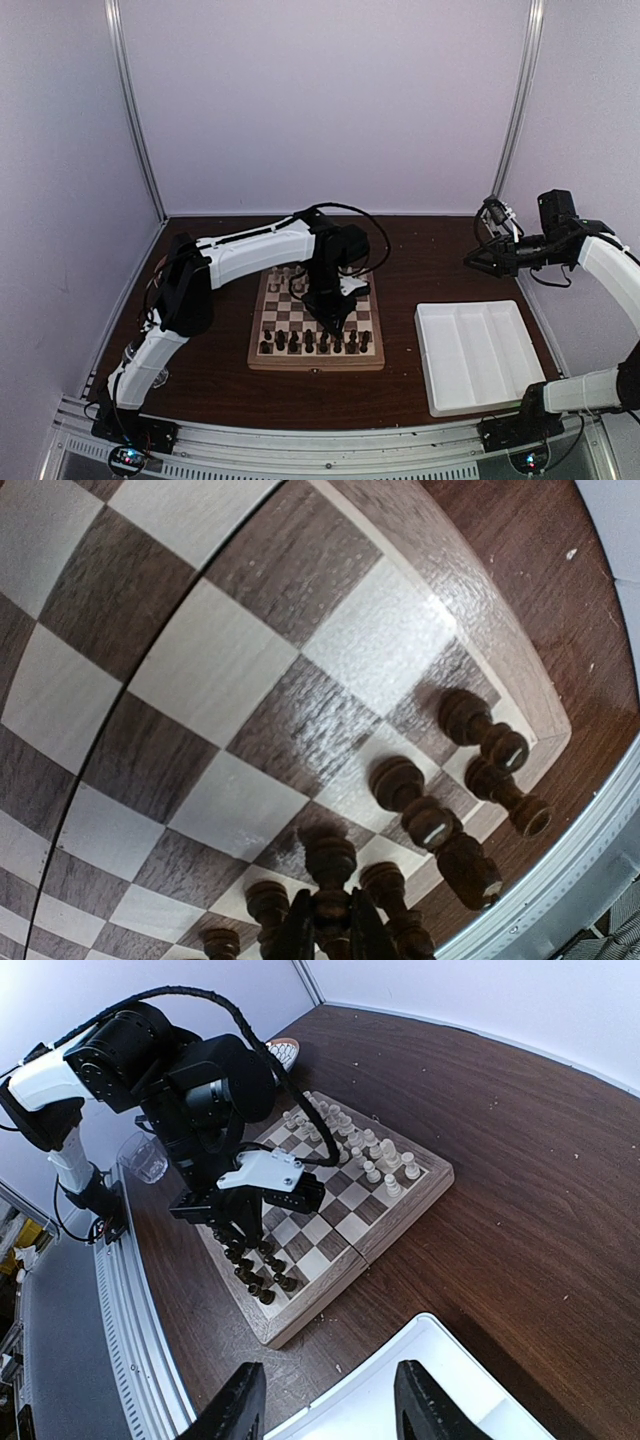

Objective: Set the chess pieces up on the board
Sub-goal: Place the pawn on b7, then reset both arms

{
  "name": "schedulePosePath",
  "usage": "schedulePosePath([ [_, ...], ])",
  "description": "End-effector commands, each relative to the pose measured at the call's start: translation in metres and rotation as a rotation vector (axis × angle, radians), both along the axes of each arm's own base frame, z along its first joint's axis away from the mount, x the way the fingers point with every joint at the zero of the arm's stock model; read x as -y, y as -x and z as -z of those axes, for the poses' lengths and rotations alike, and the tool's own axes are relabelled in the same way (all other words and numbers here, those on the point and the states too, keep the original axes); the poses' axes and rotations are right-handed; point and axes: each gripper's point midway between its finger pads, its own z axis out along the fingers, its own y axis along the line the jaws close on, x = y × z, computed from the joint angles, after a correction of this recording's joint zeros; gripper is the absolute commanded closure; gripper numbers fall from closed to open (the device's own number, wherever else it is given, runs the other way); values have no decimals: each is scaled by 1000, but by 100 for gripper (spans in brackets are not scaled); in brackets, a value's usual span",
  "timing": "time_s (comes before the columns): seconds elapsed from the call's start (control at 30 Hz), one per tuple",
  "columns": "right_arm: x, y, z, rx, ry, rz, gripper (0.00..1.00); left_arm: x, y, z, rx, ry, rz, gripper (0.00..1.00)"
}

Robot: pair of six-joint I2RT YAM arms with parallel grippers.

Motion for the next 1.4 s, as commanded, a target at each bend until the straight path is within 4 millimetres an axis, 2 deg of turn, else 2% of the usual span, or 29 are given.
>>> schedulePosePath([
  [0.0, -2, 3, 1, -5, -13, -22, 53, 3, -2, -1, 18, -1, 10, 89],
  [0.17, -2, 3, 1, -4, -12, -23, 53, 5, -2, -5, 18, 10, 11, 81],
  [0.5, -3, 4, 1, -6, -15, -27, 53, 7, -1, -7, 10, 18, 10, 79],
  [0.67, -3, 5, -3, 7, -10, -28, 53, 3, -5, -23, 58, 16, 6, 72],
  [0.77, 0, 6, -9, 27, 26, -26, 51, -6, -17, -50, 158, 10, -10, 69],
  [0.87, 5, 4, -18, 62, 80, -8, 50, -19, -32, -90, 279, 30, -32, 63],
  [0.93, 11, -1, -25, 88, 124, 28, 46, -31, -42, -118, 376, 39, -42, 56],
  [1.0, 21, -11, -32, 107, 166, 104, 4, -49, -54, -145, 506, 34, -56, 45],
  [1.03, 28, -19, -35, 113, 185, 161, 1, -60, -61, -159, 586, 26, -75, 33],
  [1.07, 40, -30, -39, 119, 214, 259, 1, -77, -69, -180, 685, 27, -106, 26],
  [1.1, 49, -39, -44, 124, 221, 333, 1, -87, -76, -179, 734, 9, -121, 20],
  [1.13, 52, -42, -49, 135, 221, 363, 1, -99, -79, -199, 798, 53, -154, 13],
  [1.17, 56, -45, -52, 150, 234, 387, 0, -111, -84, -205, 834, 75, -182, 5],
  [1.3, 75, -58, -64, 174, 225, 550, 1, -154, -94, -225, 943, 149, -327, 2],
  [1.37, 74, -57, -65, 185, 213, 548, 1, -168, -92, -228, 996, 181, -370, 2],
])
